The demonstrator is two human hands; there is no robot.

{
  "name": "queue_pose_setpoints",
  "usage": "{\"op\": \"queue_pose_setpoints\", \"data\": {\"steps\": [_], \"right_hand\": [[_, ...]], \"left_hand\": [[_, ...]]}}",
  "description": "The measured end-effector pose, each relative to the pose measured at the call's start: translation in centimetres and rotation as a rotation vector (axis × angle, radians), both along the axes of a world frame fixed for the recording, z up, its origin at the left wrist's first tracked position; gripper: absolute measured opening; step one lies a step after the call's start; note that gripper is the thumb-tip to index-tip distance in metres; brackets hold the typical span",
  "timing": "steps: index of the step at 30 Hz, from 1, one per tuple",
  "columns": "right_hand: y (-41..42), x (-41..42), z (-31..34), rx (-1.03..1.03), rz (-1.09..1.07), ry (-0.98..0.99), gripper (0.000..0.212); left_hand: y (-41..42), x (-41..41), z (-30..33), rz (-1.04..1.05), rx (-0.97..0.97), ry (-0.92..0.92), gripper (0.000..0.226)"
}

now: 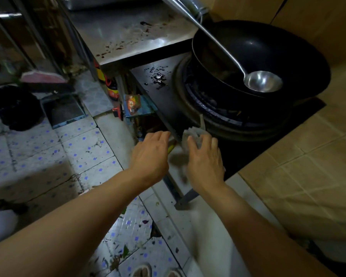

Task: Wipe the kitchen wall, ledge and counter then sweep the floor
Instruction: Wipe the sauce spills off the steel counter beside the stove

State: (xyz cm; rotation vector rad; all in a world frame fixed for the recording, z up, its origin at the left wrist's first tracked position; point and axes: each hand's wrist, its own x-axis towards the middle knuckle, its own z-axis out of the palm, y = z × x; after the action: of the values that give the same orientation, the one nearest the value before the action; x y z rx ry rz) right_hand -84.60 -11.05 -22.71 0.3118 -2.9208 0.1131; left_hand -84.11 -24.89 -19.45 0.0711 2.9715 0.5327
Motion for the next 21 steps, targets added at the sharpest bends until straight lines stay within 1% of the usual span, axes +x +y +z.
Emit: {"op": "queue_pose_setpoints", "data": {"steps": [5,8,11,16,19,21], "right_hand": [[2.0,2.5,0.1,-0.011,-0.041,0.026,0.051],[3.1,3.9,0.1,-0.019,-0.041,0.034,0.053],[4.1,5.0,0.1,-0.019,-0.038,0.024,0.053],[5.5,6.7,0.5,-0.06,-0.035,0.004,0.048],[6.9,7.2,0.6,-0.081,-0.072,-0.01,0.038],[8.6,6.9,0.5,-0.157,-0.146,-0.024,0.042]], "left_hand": [[2.2,0.9,0.2,-0.052,0.001,0.022,0.068],[3.3,1.3,0.3,-0.073,-0.004,0.04,0.071],[4.4,1.8,0.4,-0.096,-0.014,0.063,0.071],[5.8,2.4,0.8,-0.137,-0.024,0.058,0.07],[6.5,2.5,1.2,-0.147,-0.027,0.046,0.069],[7.0,2.3,1.4,-0.17,-0.039,0.047,0.068]]}}
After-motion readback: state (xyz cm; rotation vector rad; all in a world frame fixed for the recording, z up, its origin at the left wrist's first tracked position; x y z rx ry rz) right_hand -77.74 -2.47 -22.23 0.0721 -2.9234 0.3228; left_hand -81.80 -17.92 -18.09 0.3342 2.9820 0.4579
